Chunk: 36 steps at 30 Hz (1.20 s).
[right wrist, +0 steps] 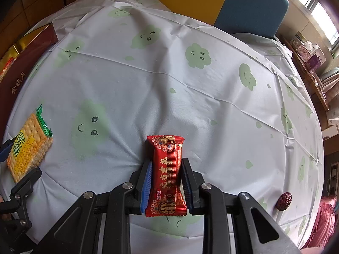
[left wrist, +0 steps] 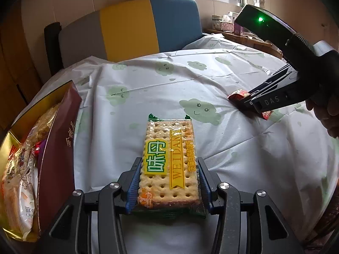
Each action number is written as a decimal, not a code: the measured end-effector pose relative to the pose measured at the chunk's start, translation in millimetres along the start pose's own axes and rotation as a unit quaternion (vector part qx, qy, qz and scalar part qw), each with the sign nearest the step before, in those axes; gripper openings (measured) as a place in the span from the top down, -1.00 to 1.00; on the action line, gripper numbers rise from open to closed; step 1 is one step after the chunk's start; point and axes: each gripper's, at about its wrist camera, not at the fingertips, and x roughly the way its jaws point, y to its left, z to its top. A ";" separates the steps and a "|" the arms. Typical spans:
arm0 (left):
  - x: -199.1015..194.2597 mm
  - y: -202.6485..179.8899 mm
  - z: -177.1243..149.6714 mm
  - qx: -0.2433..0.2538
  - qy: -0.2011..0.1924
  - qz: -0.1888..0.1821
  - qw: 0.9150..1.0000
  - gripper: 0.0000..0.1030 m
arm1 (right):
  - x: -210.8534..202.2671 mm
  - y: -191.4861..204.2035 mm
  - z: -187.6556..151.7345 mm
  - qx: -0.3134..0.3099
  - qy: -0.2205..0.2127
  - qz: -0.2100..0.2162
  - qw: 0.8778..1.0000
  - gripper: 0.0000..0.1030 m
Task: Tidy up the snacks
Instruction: 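Carry the WEIDAN cracker pack into the gold tray and open the left gripper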
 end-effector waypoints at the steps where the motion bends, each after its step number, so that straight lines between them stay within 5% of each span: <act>1: -0.4 0.1 -0.6 0.000 -0.002 0.001 1.000 0.04 | -0.4 0.6 -0.6 -0.001 -0.001 -0.001 1.000 0.49; 25: -21.1 -5.2 -1.4 0.006 0.004 -0.010 1.000 0.07 | -3.1 11.2 -6.7 -0.026 -0.016 -0.018 0.999 0.56; 36: -73.1 17.8 10.5 -0.032 -0.033 -0.029 0.999 0.07 | -4.1 11.6 -5.9 -0.019 -0.013 -0.015 1.000 0.55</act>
